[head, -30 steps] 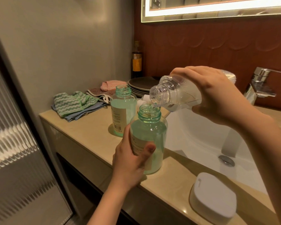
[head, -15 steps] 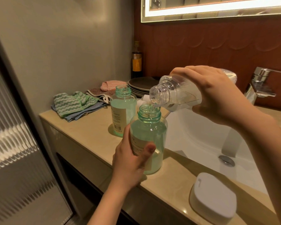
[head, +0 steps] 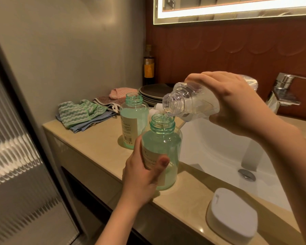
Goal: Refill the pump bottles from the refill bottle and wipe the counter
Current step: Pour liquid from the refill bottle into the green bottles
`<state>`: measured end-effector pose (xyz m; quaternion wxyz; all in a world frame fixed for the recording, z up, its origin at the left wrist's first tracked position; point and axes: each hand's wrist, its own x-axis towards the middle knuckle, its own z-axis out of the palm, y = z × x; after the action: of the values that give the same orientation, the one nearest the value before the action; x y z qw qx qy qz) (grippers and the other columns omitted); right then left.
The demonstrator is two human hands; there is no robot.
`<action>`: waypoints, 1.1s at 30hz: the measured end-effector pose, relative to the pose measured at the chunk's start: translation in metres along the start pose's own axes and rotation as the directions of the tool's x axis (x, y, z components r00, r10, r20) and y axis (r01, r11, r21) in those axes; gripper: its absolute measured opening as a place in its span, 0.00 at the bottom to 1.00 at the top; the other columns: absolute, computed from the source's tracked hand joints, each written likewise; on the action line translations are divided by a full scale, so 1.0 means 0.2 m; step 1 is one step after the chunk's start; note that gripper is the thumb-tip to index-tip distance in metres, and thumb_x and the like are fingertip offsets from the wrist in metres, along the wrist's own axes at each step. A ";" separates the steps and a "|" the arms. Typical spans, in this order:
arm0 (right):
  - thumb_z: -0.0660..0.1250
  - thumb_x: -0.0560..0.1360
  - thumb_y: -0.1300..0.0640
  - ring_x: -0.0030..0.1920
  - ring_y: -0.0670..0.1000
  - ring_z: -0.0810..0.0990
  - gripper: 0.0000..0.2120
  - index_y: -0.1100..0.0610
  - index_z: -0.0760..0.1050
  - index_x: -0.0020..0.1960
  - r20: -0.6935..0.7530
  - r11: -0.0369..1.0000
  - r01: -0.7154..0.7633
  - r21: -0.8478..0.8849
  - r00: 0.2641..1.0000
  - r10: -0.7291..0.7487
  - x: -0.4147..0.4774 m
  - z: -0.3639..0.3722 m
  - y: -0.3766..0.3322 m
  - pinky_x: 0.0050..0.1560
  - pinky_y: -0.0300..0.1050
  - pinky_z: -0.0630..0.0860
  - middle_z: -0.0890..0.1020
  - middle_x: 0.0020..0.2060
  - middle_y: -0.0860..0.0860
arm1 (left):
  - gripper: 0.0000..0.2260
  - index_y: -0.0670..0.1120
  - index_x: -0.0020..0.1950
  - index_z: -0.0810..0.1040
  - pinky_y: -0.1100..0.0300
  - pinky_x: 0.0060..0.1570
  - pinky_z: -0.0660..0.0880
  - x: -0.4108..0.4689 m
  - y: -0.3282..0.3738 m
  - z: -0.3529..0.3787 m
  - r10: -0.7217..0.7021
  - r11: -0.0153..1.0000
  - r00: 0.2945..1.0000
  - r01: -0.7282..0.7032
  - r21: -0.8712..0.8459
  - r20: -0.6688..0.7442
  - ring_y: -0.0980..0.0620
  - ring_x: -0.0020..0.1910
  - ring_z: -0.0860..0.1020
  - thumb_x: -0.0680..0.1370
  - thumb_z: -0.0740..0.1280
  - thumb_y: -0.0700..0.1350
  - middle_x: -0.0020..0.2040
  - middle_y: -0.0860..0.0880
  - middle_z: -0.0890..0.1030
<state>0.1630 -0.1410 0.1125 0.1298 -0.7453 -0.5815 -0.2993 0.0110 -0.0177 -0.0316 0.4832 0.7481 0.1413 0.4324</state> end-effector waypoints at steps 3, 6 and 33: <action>0.75 0.62 0.69 0.61 0.59 0.73 0.41 0.52 0.65 0.70 0.003 1.000 0.001 -0.002 1.000 -0.001 0.00 0.00 0.00 0.63 0.54 0.67 0.76 0.61 0.55 | 0.40 0.61 0.64 0.66 0.58 0.54 0.75 0.00 0.00 0.00 0.003 1.000 1.000 -0.003 0.005 -0.001 0.61 0.54 0.77 0.58 0.56 0.81 0.54 0.63 0.78; 0.75 0.62 0.69 0.62 0.59 0.73 0.41 0.51 0.65 0.71 0.005 1.000 -0.004 -0.002 1.000 0.004 0.00 0.00 0.00 0.63 0.54 0.66 0.76 0.62 0.54 | 0.39 0.61 0.63 0.66 0.58 0.53 0.75 0.00 0.00 0.00 0.006 1.000 1.000 -0.006 0.002 0.001 0.62 0.54 0.78 0.59 0.57 0.80 0.53 0.64 0.79; 0.75 0.62 0.69 0.62 0.59 0.73 0.41 0.52 0.65 0.71 0.011 1.000 -0.006 -0.018 1.000 0.006 0.00 -0.01 -0.01 0.63 0.52 0.66 0.76 0.62 0.55 | 0.35 0.64 0.59 0.67 0.69 0.49 0.73 0.01 0.02 0.00 0.014 1.000 1.000 -0.014 0.002 0.004 0.67 0.52 0.77 0.59 0.56 0.81 0.52 0.70 0.77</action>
<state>0.1608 -0.1416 0.1137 0.1210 -0.7497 -0.5774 -0.3000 0.0105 -0.0184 -0.0282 0.4795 0.7505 0.1354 0.4342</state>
